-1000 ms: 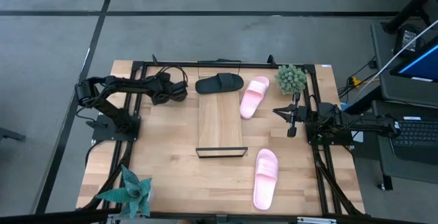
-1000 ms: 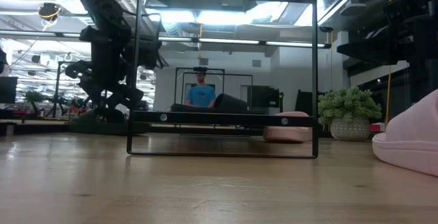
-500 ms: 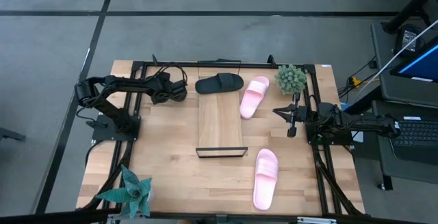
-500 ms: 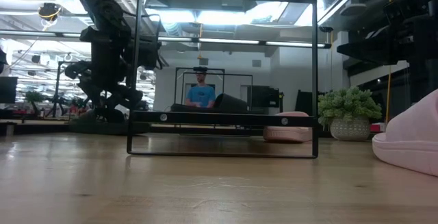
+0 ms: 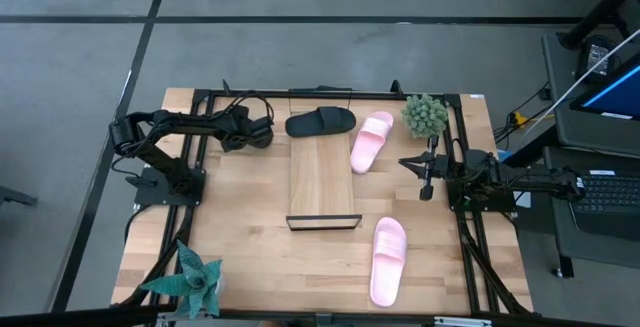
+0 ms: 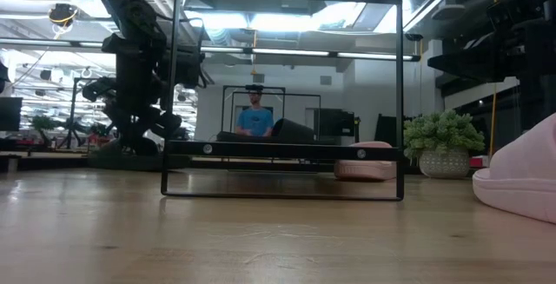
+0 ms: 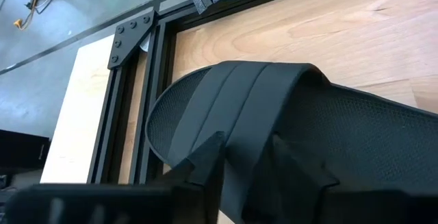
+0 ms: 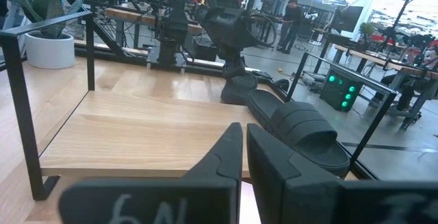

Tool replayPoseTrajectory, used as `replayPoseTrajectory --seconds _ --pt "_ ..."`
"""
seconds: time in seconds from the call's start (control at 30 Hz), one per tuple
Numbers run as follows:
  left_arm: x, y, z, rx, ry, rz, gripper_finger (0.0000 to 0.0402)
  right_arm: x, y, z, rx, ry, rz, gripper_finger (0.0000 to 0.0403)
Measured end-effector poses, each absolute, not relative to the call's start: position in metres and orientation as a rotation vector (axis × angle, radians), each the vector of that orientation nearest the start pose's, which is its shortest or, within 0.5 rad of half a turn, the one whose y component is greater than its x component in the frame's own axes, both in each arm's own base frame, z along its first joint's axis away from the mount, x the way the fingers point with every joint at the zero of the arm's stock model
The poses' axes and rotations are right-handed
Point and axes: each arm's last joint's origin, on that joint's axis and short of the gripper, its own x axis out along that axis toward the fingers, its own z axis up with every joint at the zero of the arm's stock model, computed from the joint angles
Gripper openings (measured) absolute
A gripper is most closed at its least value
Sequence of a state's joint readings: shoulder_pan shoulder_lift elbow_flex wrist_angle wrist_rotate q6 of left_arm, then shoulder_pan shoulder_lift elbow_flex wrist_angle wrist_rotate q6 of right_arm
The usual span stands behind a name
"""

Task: Pick and place slides into the shelf
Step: Put the black slide on the shelf

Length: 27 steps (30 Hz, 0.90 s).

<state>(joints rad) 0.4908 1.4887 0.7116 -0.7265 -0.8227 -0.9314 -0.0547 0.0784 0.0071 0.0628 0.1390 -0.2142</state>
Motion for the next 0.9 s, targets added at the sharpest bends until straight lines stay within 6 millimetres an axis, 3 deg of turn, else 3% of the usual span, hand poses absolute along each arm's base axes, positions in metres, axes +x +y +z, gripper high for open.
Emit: replayPoseTrajectory --seconds 0.37,0.73,0.9 --pt "0.185 0.123 0.150 -0.369 0.938 1.648 0.0009 0.102 -0.010 0.166 -0.214 0.030 -0.192 0.0026" --pt "0.185 0.123 0.151 -0.322 0.969 1.632 0.0004 0.102 -0.010 0.166 -0.214 0.030 -0.192 0.0026" --pt "0.181 0.121 0.161 -0.321 0.958 1.612 0.0002 0.102 -0.010 0.166 -0.214 0.030 -0.192 0.0026"
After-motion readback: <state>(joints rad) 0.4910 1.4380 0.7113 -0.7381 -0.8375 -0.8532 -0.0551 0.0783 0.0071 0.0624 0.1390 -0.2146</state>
